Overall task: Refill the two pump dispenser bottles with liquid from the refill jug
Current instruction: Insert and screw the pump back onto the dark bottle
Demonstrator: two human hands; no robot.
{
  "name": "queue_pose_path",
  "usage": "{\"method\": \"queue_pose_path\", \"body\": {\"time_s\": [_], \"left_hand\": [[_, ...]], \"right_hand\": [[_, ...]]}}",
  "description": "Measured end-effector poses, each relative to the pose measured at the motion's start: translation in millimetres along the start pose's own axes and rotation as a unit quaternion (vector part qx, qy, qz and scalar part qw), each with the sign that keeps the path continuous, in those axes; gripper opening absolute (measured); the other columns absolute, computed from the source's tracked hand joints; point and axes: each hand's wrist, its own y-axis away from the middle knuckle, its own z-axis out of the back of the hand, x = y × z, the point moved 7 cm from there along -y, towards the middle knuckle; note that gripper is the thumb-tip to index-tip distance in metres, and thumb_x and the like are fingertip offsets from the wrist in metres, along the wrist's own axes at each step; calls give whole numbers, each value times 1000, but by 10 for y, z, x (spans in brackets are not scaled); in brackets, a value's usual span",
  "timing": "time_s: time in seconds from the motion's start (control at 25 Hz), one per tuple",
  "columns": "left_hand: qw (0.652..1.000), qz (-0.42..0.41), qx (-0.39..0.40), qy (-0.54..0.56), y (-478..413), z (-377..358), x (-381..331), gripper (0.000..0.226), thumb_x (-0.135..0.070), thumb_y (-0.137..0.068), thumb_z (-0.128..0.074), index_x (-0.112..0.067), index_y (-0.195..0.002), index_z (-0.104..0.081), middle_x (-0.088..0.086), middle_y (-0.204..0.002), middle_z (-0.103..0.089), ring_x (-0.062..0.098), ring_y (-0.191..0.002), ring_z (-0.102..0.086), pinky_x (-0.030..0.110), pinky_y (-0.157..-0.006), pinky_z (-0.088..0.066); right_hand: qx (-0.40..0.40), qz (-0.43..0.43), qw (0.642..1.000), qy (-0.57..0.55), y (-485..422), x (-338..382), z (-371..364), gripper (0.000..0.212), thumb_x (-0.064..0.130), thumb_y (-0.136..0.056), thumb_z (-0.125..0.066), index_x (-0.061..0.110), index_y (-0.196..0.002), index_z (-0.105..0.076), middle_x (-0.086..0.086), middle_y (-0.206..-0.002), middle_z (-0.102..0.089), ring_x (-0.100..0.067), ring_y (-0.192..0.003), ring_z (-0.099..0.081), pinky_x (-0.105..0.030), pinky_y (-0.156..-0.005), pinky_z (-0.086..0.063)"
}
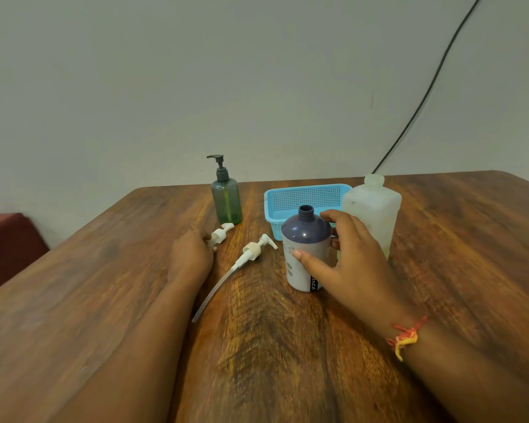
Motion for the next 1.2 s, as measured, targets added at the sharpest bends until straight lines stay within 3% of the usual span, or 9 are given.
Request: {"method": "queue_pose_path", "body": {"time_s": [0.12,0.2,0.32,0.44,0.52,0.64,0.84,1.04,1.2], "left_hand": [[1000,-10,-6,12,23,-6,-30,27,-10,-96,-64,-8,-122,-71,11,-114,-73,20,-91,-64,35,-78,-56],[999,-8,-15,36,53,28,-88,27,-11,-98,-62,-9,-124,-70,10,-112,-73,18,-86,-63,36,-79,-56],[976,19,-64,208,139,216,-235,28,-14,-100,-59,-15,-126,-68,4,-110,-71,17,-89,-63,34,-80,-55],[902,16,-72,426,276,417,-488,20,-18,-100,-59,-21,-118,-67,-1,-109,-71,16,-104,-65,30,-87,-54],[812,25,-29,583,390,466,-711,15,-14,-100,-58,-19,-112,-66,2,-107,-75,14,-102,-69,29,-87,-55],[712,17,37,701,507,495,-1068,15,-8,-100,-56,-10,-113,-64,7,-103,-79,17,-98,-75,27,-82,-59],[697,-12,29,717,495,664,-1438,15,-10,-101,-57,-9,-115,-63,12,-109,-77,17,-93,-77,21,-71,-59],[672,1,19,740,508,644,-1572,20,-12,-99,-60,-8,-118,-64,11,-105,-79,17,-94,-77,23,-73,-60],[685,-11,28,728,565,532,-1649,23,-9,-97,-63,-6,-120,-62,6,-97,-79,16,-90,-77,25,-73,-61]], "right_hand": [[9,-14,1000,-25,0,-57,-51,68,47,-83,-75,31,-139,-38,18,-131,-44,1,-115,-40,-1,-79,-32],[12,-19,999,-39,1,-94,-100,71,46,-83,-76,32,-140,-36,20,-130,-42,2,-116,-40,0,-80,-30],[5,-11,999,-45,-3,-118,-142,73,45,-83,-77,33,-142,-35,16,-138,-45,2,-120,-40,-6,-88,-33],[2,0,999,-48,-9,-128,-141,72,47,-83,-76,34,-141,-36,16,-136,-46,1,-121,-43,-13,-94,-41],[-1,7,999,-50,-15,-139,-124,72,49,-82,-76,35,-141,-37,17,-134,-47,-1,-121,-46,-17,-97,-45],[-2,16,999,-51,-16,-133,-118,71,50,-81,-76,36,-139,-38,21,-129,-45,2,-119,-46,-8,-91,-41],[-16,28,998,-59,-22,-131,-104,70,52,-79,-77,39,-137,-40,22,-126,-47,2,-116,-49,-15,-94,-47],[2,25,998,-56,-20,-102,-98,65,52,-81,-75,49,-129,-30,28,-126,-40,7,-117,-41,3,-82,-34],[3,26,998,-55,-24,-133,-115,69,52,-83,-74,40,-138,-36,21,-135,-45,1,-125,-43,1,-86,-34]]}}
